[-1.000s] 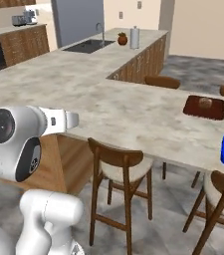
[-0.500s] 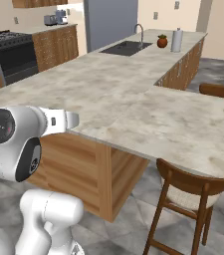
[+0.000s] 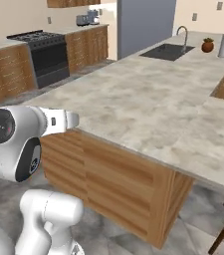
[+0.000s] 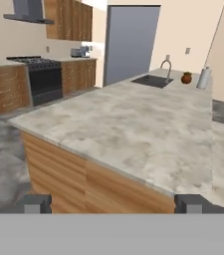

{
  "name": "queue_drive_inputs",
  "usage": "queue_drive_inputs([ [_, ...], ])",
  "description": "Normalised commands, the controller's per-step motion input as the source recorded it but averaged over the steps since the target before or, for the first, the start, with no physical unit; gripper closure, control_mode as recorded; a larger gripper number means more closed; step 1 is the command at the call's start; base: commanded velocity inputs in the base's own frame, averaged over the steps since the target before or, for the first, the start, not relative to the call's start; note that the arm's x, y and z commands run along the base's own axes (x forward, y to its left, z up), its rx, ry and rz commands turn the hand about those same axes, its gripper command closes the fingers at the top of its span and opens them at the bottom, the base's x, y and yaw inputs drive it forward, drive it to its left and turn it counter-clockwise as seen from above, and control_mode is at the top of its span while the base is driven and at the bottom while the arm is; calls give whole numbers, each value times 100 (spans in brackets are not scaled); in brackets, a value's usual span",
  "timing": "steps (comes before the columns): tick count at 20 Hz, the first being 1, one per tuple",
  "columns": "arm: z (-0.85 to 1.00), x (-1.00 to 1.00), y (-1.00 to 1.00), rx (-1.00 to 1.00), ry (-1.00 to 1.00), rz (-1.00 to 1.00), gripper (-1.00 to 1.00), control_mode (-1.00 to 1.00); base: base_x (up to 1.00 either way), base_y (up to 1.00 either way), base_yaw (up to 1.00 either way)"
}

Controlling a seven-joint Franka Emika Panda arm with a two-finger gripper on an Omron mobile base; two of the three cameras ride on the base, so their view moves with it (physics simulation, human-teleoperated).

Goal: Take the cakes from the fridge and place them on the empty tray on the dining counter.

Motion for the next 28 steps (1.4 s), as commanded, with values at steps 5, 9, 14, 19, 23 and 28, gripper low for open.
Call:
queue_drive_inputs([
  [5, 0, 0, 0, 0, 0, 0, -100, 100, 54, 100, 29],
  [9, 0, 0, 0, 0, 0, 0, -100, 100, 51, 100, 29],
  [14, 0, 0, 0, 0, 0, 0, -100, 100, 53, 100, 27],
  [19, 0, 0, 0, 0, 0, 0, -100, 100, 56, 100, 25],
  [23, 0, 0, 0, 0, 0, 0, -100, 100, 64, 100, 24],
  [28, 0, 0, 0, 0, 0, 0, -100, 100, 74, 100, 23],
])
